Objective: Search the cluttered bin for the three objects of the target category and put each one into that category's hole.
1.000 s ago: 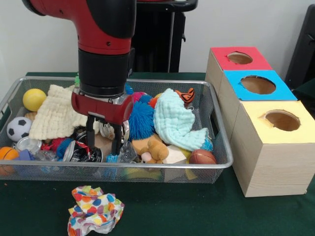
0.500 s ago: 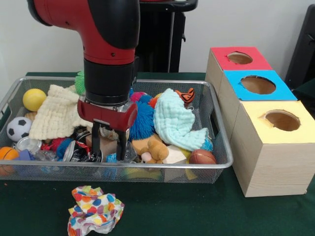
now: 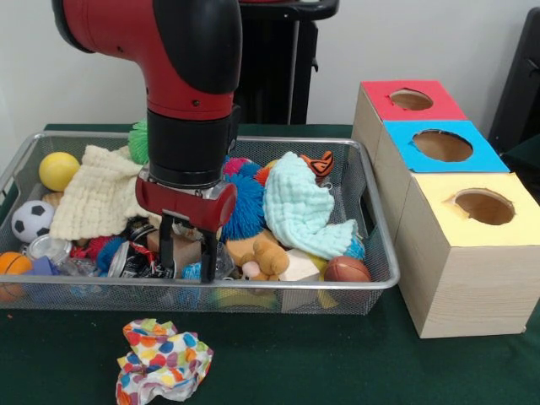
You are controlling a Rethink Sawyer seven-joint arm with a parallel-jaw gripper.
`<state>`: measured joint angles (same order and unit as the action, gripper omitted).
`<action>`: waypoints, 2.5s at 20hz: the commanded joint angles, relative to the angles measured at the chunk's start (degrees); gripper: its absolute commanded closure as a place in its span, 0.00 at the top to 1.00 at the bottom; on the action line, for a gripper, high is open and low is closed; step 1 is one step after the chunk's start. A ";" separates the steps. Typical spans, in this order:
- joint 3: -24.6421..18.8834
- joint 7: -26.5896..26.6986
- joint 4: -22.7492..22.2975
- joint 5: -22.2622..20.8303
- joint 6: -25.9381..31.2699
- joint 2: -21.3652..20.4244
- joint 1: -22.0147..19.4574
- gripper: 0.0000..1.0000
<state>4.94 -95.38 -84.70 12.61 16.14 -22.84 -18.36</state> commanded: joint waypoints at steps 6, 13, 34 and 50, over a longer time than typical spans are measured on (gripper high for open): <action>-4.89 -11.00 -3.72 2.55 5.63 7.12 0.14 1.00; -5.57 -10.54 -5.52 3.44 9.31 5.11 0.37 1.00; -2.24 -6.09 -8.67 -1.33 4.12 -0.14 0.47 1.00; -7.13 -5.70 -3.45 -4.12 -8.14 10.40 -3.58 1.00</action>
<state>4.18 -95.38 -88.12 11.74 12.18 -20.65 -19.95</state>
